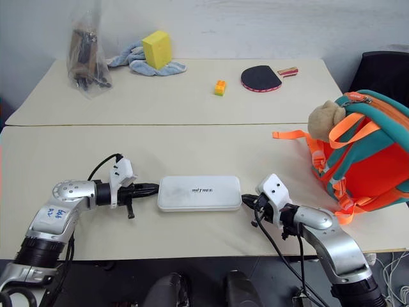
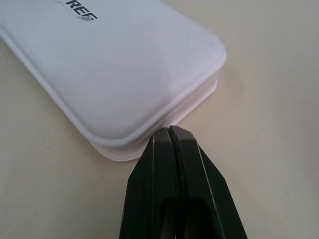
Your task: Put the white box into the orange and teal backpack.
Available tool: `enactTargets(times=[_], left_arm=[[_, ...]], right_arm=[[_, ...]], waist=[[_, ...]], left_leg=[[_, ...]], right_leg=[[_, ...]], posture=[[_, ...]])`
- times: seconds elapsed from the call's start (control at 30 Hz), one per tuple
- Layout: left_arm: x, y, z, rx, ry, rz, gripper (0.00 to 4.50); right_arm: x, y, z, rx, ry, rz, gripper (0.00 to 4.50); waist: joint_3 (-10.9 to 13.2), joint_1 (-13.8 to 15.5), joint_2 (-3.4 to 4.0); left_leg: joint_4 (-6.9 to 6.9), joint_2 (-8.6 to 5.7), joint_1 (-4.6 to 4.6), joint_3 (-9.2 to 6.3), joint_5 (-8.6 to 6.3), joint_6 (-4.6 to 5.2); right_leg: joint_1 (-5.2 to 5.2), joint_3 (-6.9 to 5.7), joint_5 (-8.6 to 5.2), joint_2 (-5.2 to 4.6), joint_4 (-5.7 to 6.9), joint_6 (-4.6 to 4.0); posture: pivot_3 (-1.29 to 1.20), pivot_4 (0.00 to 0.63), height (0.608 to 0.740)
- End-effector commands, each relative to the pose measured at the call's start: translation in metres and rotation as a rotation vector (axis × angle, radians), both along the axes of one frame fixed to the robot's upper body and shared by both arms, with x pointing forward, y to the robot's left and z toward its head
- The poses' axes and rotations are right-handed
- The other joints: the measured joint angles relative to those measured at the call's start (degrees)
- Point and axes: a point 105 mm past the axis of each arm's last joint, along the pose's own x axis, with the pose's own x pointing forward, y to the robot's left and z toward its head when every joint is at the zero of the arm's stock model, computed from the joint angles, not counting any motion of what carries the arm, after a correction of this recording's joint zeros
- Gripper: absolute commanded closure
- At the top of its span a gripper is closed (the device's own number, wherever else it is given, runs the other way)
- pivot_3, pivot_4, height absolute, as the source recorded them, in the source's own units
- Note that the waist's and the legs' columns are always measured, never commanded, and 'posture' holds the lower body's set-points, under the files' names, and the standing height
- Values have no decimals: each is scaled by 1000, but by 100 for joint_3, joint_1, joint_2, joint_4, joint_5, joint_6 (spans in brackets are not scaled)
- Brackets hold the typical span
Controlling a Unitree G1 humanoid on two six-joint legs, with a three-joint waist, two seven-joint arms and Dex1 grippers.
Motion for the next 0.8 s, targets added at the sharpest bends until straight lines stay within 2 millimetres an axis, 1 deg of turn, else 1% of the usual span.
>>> enactTargets(times=[0.03, 0.13, 0.23, 0.3, 0.37, 0.4, 0.47, 0.57, 0.63, 0.67, 0.7, 0.8], left_arm=[[2, -2, 5, 12, -25, -35, 4475], [3, 8, 1, 23, 22, -10, 4475], [-3, 24, -7, 28, 146, 23, 3904], [-4, 28, -6, -45, 248, 55, 3338], [0, 27, 3, -220, 406, 140, 2678], [0, 25, 5, -276, 485, 159, 2400], [-8, 22, 5, -318, 607, 157, 1814], [-8, 14, 0, -403, 735, 200, 860], [-15, 5, -7, -393, 828, 183, 374], [-19, 2, -7, -394, 878, 171, 147], [-21, 0, -7, -395, 909, 165, 66], [-24, -3, -6, -390, 986, 153, 66]], right_arm=[[-2, 1, 12, 17, -45, 4, 4500], [0, -4, 9, -10, -51, -17, 4500], [2, -8, 10, -20, -55, -23, 4500], [3, -11, 11, -30, -59, -23, 4500], [3, -12, 11, -38, -60, -19, 4500], [4, -12, 10, -48, -61, -13, 4500], [3, -13, 9, -62, -63, -5, 4500], [4, -13, 5, -64, -56, -5, 4500], [6, -12, 1, -65, -52, -6, 4500], [7, -11, 0, -65, -52, -6, 4500], [7, -10, -1, -64, -53, -6, 4500], [9, -8, -1, -56, -59, -5, 4500]], waist=[[0, -1, 0], [0, 3, 0], [0, -5, 0], [0, -7, 0], [0, -2, 0], [0, 1, 0], [0, 1, -1], [0, 6, -1], [0, 14, -1], [0, 18, -1], [-1, 19, 0], [-1, 15, 0]], left_leg=[[0, 1, -1, 0, 1, -1], [2, 1, -1, 0, 1, -2], [5, 1, 1, 0, 1, -1], [3, 1, 5, 0, 3, -4], [1, 1, 7, -1, 5, -6], [1, 1, 6, -2, 5, -6], [5, 1, 4, -3, 6, -4], [5, -1, 4, -6, 6, -4], [6, -1, 5, -6, 6, -4], [10, -1, 5, -7, 6, -4], [12, -1, 6, -9, 6, -4], [13, -3, 9, -10, 7, -5]], right_leg=[[-1, 0, 0, 0, -2, 0], [0, 0, 0, 0, -3, 0], [3, 0, 0, -1, 0, 0], [3, 0, 0, 0, 4, 0], [3, -1, 0, 0, 7, 0], [3, -3, 0, 0, 8, 0], [3, -6, 0, -1, 13, 0], [5, -7, 0, -3, 8, 0], [6, -8, 0, -3, 8, 0], [7, -9, 0, -3, 9, 0], [10, -10, 0, -4, 8, 0], [14, -11, 0, -4, 9, 0]], posture=[[0, 150, 740], [0, 150, 740], [0, 150, 740], [0, 150, 740], [0, 150, 740], [0, 150, 740], [0, 150, 740], [0, 150, 740], [0, 150, 740], [0, 150, 740], [0, 150, 740], [0, 150, 740]])
